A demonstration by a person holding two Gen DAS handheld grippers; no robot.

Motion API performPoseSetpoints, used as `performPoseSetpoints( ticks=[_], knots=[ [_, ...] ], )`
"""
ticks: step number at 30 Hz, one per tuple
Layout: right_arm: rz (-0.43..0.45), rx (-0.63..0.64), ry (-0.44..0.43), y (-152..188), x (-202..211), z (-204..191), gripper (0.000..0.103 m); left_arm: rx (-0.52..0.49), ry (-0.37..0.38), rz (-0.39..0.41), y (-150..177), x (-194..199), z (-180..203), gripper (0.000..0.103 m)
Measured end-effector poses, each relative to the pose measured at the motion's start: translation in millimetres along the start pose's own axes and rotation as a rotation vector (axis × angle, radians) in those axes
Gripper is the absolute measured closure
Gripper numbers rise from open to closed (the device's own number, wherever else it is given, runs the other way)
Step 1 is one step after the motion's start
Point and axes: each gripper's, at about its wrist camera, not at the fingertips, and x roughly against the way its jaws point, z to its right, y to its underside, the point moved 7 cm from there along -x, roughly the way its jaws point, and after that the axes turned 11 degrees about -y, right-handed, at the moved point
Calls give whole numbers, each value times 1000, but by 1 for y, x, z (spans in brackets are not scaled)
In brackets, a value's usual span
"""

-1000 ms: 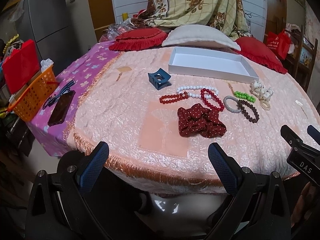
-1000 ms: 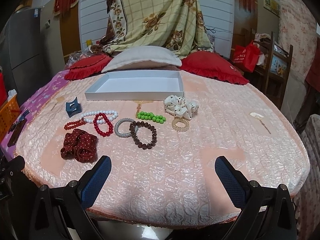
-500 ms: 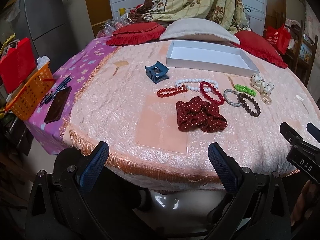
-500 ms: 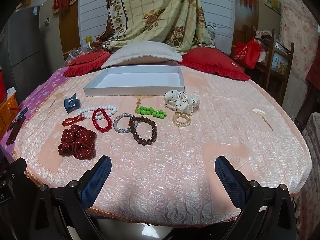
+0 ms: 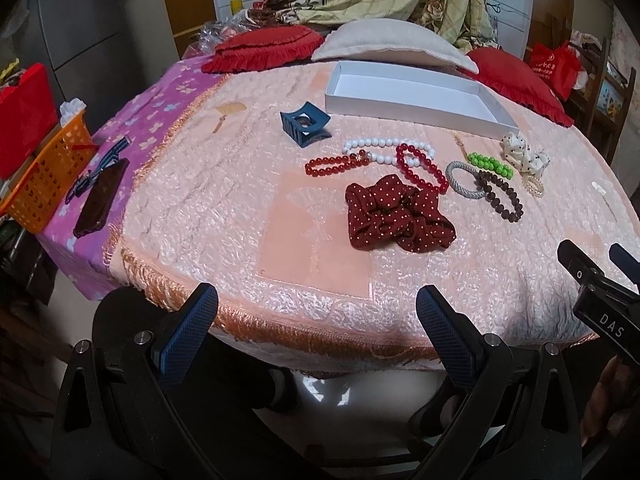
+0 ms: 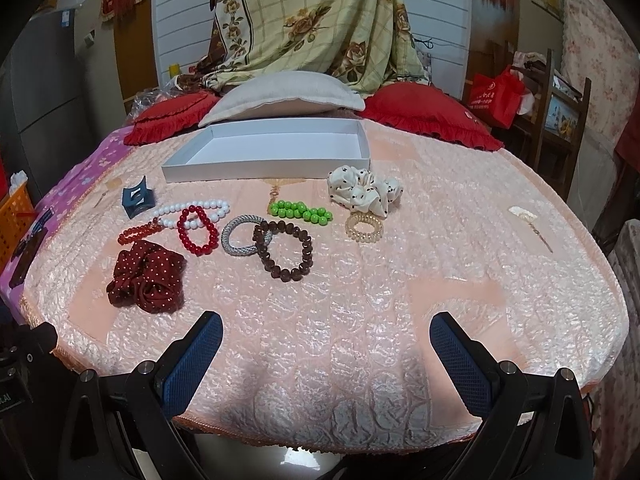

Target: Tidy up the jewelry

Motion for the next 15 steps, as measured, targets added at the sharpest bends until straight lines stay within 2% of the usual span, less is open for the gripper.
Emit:
performPoseSetpoints(
  ticks=[5, 8, 15],
  knots=[
    [-1, -10, 10, -4, -2, 8, 0, 1, 32, -39, -13, -11, -9, 3],
    [-3, -20, 10, -7, -5, 14, 0, 19, 38, -19, -25, -17, -18, 3],
    [-9, -23, -3, -21, -14, 29, 0, -50, 60, -30, -41, -39, -9, 6]
  ],
)
